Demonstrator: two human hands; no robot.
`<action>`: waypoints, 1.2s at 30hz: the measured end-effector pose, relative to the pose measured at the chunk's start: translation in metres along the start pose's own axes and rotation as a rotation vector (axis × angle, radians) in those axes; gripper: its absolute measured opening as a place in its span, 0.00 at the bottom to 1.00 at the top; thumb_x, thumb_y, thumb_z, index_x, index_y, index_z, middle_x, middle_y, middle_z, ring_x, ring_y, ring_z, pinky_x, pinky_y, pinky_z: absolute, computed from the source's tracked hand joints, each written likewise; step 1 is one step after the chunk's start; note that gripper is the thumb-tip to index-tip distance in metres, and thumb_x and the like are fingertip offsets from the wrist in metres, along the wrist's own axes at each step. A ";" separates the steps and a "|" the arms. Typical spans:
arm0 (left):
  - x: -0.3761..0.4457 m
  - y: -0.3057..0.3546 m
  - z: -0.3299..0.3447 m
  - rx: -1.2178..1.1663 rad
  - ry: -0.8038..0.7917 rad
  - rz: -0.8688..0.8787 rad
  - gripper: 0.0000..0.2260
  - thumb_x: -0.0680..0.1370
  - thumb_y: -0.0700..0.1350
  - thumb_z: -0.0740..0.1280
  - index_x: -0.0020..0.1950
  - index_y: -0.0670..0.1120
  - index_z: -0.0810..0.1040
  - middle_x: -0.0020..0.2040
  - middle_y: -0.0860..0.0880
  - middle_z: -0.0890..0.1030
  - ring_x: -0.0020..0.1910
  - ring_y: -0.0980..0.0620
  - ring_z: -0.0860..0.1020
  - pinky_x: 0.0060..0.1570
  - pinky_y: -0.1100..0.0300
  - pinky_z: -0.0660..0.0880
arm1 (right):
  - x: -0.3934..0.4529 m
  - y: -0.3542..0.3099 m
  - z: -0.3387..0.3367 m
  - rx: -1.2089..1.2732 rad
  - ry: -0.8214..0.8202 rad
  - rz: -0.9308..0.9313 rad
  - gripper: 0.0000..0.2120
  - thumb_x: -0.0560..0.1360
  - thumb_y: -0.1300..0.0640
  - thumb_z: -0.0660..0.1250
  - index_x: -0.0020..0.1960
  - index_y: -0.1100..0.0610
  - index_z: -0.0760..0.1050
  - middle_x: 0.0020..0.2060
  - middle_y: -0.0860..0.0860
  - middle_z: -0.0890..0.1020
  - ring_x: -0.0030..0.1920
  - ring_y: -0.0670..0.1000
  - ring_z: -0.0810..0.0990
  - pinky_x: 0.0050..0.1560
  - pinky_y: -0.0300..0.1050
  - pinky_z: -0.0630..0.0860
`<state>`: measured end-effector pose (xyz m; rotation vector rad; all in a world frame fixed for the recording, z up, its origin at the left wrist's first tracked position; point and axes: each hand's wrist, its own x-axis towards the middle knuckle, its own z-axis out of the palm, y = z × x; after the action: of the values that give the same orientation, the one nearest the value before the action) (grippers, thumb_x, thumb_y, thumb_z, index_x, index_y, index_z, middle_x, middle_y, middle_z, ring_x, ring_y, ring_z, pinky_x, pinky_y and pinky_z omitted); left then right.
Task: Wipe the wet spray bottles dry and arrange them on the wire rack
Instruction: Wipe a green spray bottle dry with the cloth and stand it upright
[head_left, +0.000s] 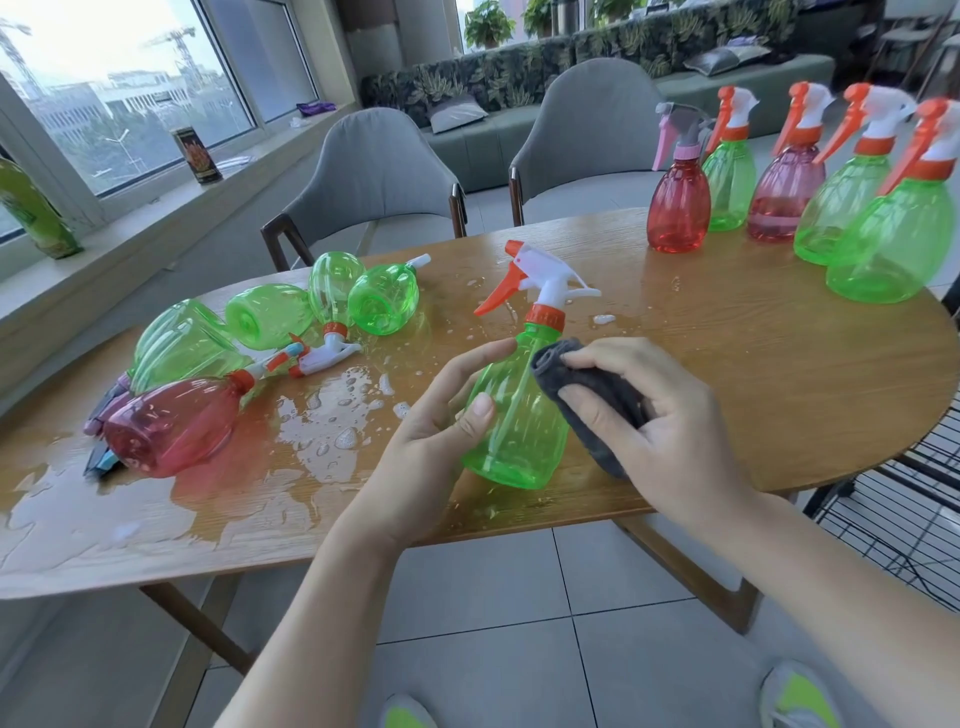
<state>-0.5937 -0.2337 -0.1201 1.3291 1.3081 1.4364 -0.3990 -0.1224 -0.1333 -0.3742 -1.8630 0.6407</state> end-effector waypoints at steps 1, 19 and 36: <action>0.000 0.000 0.002 -0.002 0.014 0.000 0.27 0.78 0.63 0.74 0.76 0.59 0.76 0.78 0.46 0.75 0.80 0.36 0.68 0.77 0.27 0.61 | -0.003 -0.001 0.001 -0.011 -0.011 -0.006 0.10 0.78 0.57 0.71 0.59 0.56 0.82 0.55 0.48 0.82 0.59 0.48 0.81 0.60 0.42 0.76; 0.005 -0.004 0.008 0.047 0.116 -0.018 0.19 0.81 0.59 0.69 0.73 0.64 0.78 0.75 0.54 0.78 0.78 0.48 0.72 0.79 0.34 0.64 | -0.024 -0.010 0.010 -0.063 -0.190 -0.237 0.09 0.79 0.60 0.74 0.58 0.61 0.85 0.52 0.56 0.81 0.53 0.52 0.82 0.54 0.41 0.78; 0.000 0.003 -0.009 0.135 -0.026 -0.014 0.27 0.80 0.59 0.72 0.79 0.60 0.72 0.80 0.47 0.73 0.81 0.37 0.66 0.78 0.28 0.62 | 0.011 0.003 0.008 0.192 0.038 0.226 0.12 0.79 0.54 0.71 0.59 0.41 0.80 0.55 0.39 0.83 0.59 0.49 0.83 0.59 0.44 0.78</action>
<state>-0.6025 -0.2355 -0.1165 1.4183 1.4155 1.3368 -0.4106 -0.1164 -0.1291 -0.4706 -1.7196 0.9516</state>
